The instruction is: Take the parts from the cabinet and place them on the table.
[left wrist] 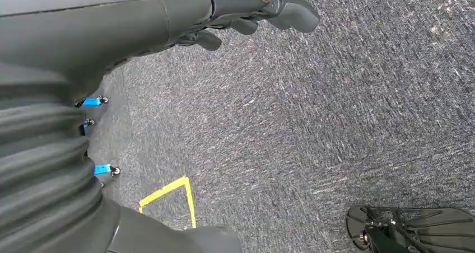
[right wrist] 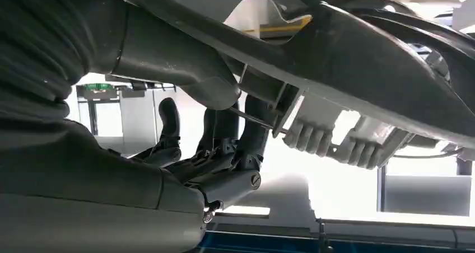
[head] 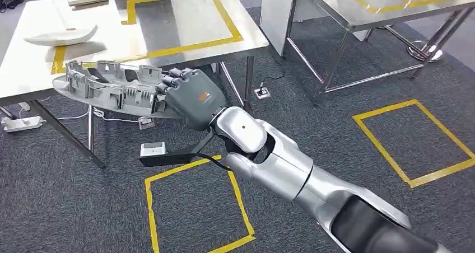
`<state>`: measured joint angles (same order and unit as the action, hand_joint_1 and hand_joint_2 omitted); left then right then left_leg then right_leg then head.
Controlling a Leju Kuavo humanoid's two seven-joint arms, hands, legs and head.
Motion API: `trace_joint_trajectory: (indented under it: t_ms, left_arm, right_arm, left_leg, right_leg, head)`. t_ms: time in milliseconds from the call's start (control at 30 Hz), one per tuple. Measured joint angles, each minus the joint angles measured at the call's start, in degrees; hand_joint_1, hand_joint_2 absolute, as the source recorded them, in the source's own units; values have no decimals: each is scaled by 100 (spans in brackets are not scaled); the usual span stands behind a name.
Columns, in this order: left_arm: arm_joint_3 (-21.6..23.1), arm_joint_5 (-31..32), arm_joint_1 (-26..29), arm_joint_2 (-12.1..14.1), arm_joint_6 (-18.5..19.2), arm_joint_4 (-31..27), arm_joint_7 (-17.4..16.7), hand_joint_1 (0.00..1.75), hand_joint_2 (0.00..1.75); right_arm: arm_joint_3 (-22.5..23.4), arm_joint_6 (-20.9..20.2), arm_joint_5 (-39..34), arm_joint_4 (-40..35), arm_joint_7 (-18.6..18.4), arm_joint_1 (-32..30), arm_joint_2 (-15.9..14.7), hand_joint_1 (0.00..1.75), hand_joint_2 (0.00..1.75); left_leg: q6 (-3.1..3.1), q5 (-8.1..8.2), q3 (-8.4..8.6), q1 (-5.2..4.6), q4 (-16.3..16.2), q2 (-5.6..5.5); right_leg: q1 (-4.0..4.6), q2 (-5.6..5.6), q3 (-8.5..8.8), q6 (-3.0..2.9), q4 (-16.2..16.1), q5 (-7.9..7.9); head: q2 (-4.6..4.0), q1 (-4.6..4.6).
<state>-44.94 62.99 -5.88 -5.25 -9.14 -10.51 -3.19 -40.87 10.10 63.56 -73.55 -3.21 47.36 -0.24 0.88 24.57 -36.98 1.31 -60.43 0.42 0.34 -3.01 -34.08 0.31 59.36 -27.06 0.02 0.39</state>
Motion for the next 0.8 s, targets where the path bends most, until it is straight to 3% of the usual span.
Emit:
trace_joint_trajectory:
  t_ms: [800]
  left_arm:
    - [0, -11, 5, -37, -4, 2, -7, 0, 175]
  right_arm:
    - [98, 0, -15, 0, -2, 18, -6, 175, 175]
  left_leg:
    - [0, 0, 0, 0, 0, 0]
  right_leg:
    - [0, 0, -5, 0, 1, 0]
  head:
    - [0, 0]
